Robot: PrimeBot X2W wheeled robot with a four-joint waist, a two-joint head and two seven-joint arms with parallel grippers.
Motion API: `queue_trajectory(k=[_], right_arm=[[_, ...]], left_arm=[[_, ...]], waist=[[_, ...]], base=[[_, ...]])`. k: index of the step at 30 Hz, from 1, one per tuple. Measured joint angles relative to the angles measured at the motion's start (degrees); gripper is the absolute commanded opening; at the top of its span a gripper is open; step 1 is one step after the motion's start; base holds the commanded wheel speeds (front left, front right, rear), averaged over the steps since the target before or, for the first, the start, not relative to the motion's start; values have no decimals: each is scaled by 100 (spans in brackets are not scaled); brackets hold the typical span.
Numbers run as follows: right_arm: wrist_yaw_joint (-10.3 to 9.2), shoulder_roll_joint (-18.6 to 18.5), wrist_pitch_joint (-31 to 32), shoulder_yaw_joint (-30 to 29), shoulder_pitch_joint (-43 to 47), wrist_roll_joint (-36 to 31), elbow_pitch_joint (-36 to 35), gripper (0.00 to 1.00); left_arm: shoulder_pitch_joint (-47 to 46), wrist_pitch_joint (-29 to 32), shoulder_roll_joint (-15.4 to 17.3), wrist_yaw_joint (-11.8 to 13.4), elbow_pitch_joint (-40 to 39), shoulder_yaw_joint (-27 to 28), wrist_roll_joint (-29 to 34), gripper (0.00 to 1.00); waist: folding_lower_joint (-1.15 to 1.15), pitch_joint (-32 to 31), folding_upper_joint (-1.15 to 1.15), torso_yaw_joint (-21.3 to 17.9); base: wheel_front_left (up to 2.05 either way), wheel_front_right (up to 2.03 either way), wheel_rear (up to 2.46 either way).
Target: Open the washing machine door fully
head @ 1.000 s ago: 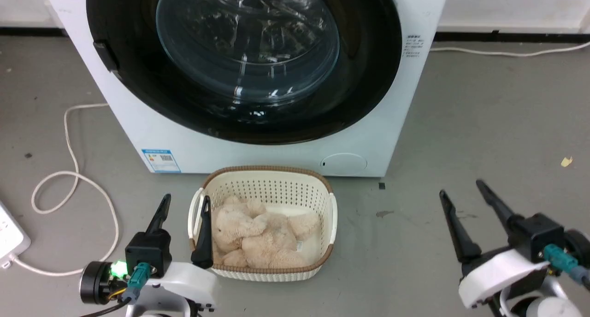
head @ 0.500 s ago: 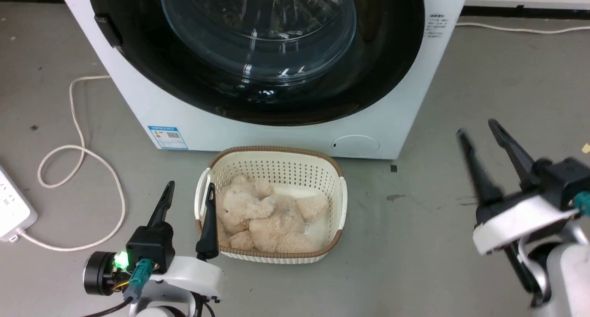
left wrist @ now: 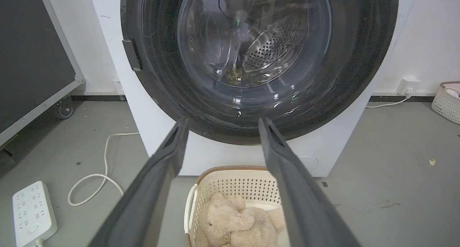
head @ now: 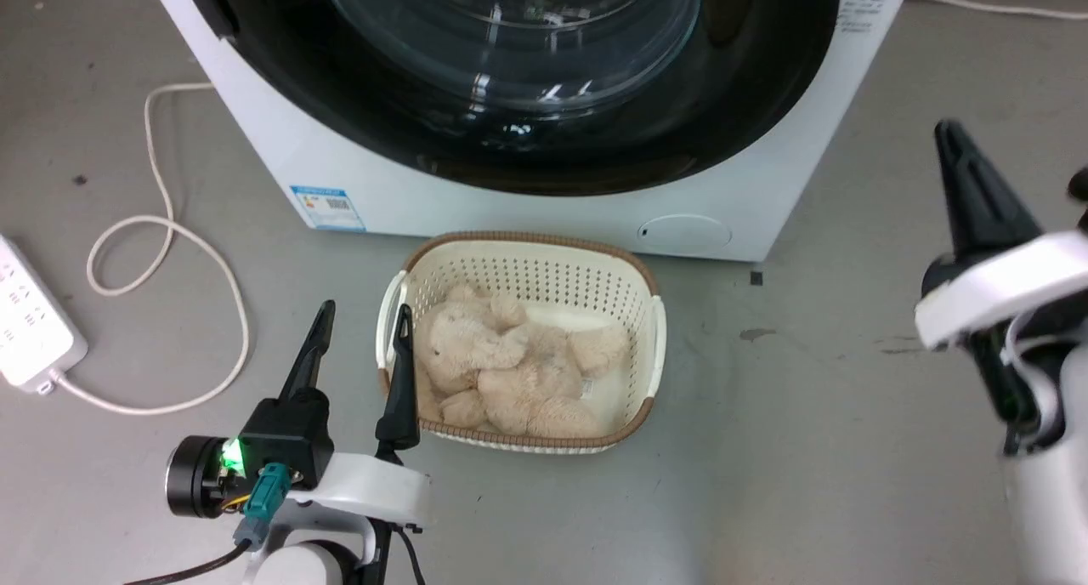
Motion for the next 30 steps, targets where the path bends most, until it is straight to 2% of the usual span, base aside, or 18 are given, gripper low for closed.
queue_trajectory(k=[13, 23, 30], right_arm=[[-3, 116, 680, -564, -1366, 1205, 1192, 0], [-3, 112, 1163, -811, -2452, 1841, 1859, 0], [-4, 3, 1671, -1282, -3232, 2390, 2789, 0]], left_arm=[[-141, -151, 0, 151, -142, -99, -60, 100], [-281, -258, 0, 174, -233, -156, -60, 100], [-348, -356, 0, 252, -265, -293, -120, 100]], waist=[[0, 419, 0, 185], [0, 740, 0, 349], [0, 906, 0, 500]], base=[[0, 0, 0], [0, 0, 0], [0, 0, 0]])
